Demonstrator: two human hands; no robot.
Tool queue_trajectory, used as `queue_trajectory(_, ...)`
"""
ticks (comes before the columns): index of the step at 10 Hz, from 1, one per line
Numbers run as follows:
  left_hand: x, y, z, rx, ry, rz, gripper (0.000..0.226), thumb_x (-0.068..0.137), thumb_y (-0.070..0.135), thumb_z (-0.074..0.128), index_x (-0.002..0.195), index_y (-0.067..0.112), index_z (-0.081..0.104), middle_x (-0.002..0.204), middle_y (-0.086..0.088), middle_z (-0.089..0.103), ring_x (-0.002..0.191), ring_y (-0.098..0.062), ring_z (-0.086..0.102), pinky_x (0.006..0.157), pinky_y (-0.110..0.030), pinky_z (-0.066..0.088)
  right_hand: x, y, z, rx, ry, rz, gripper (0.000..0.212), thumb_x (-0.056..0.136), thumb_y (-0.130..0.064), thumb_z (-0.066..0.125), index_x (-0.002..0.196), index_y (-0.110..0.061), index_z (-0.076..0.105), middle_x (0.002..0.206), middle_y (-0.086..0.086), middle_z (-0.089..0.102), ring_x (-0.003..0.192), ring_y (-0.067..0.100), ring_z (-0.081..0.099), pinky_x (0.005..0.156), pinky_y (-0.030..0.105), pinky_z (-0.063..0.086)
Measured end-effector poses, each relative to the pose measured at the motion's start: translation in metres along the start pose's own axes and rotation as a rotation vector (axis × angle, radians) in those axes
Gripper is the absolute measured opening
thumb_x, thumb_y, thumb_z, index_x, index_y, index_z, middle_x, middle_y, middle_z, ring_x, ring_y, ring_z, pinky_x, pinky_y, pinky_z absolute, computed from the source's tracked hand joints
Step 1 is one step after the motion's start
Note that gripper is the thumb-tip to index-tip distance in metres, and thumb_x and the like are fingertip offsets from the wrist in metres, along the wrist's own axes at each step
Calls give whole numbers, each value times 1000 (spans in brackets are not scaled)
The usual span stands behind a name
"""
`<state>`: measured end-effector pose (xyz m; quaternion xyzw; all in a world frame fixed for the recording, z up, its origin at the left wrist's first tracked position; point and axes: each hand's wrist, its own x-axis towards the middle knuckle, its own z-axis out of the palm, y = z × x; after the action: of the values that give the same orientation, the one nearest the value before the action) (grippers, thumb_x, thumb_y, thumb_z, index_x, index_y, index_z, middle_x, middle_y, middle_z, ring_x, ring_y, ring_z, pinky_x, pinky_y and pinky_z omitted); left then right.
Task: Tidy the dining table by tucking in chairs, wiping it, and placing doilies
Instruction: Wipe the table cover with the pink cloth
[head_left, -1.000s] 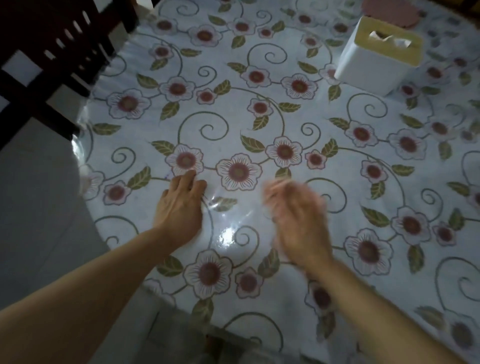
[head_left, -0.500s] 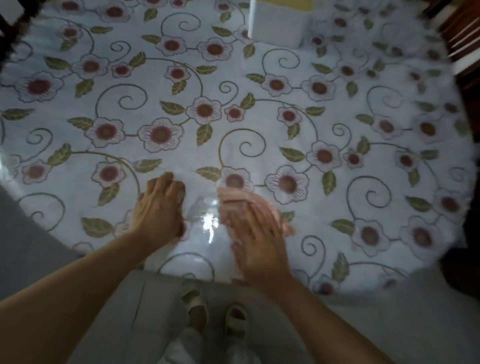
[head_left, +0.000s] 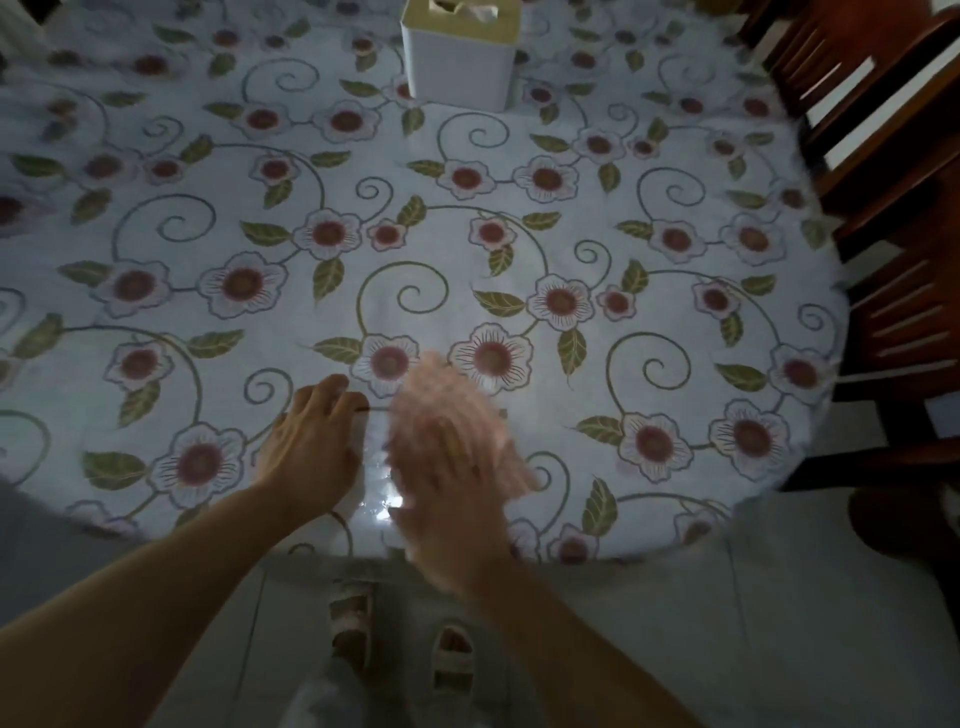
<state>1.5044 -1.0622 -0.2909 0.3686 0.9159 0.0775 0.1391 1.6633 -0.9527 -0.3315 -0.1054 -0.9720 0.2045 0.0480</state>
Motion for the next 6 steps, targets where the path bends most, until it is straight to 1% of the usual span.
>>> queue_trajectory(1, 11, -9, -6, -22, 5, -17, 48, 73, 9, 61, 120, 12, 51, 139, -11, 38, 120, -33, 35, 88, -47, 44, 15, -21, 4, 28, -152, -66, 63, 86, -41, 46, 144, -20, 34, 150, 5, 37, 142, 25, 27, 117, 47, 21)
queue_trajectory(2, 33, -21, -12, -51, 26, 6, 58, 69, 6, 61, 126, 13, 49, 139, -11, 40, 120, -34, 37, 87, -47, 44, 42, 23, -15, -113, -75, 27, 53, 80, -38, 56, 131, -22, 52, 137, 4, 52, 132, 23, 41, 110, 47, 35)
queue_trajectory(3, 64, -34, -21, -69, 46, 12, 55, 71, 10, 64, 123, 16, 49, 140, -7, 38, 123, -31, 34, 89, -44, 43, 78, 81, -39, -246, 6, 507, 60, 98, -45, 23, 151, -24, 7, 160, 6, 3, 147, 29, 4, 119, 50, 7)
queue_trajectory(4, 101, -53, -32, -77, 59, 55, 48, 72, 11, 64, 118, 12, 50, 135, -11, 41, 119, -32, 37, 88, -45, 43, 125, 104, -40, -198, 136, 859, 64, 97, -47, 18, 151, -21, -2, 160, 9, -5, 146, 29, -3, 119, 50, 3)
queue_trajectory(5, 140, -75, -46, -86, 71, 68, 49, 74, 10, 60, 121, 12, 48, 131, -10, 42, 116, -32, 38, 87, -46, 43, 184, 65, -21, -269, 177, 704, 56, 94, -37, 35, 144, -12, 32, 150, 20, 26, 140, 38, 23, 117, 49, 12)
queue_trajectory(6, 173, -99, -57, -56, 79, 85, 43, 79, 18, 56, 121, 17, 47, 133, -7, 41, 119, -30, 38, 90, -46, 42, 226, -7, 16, -214, 102, 176, 44, 94, -26, 40, 133, -12, 53, 138, 14, 52, 130, 30, 47, 112, 47, 33)
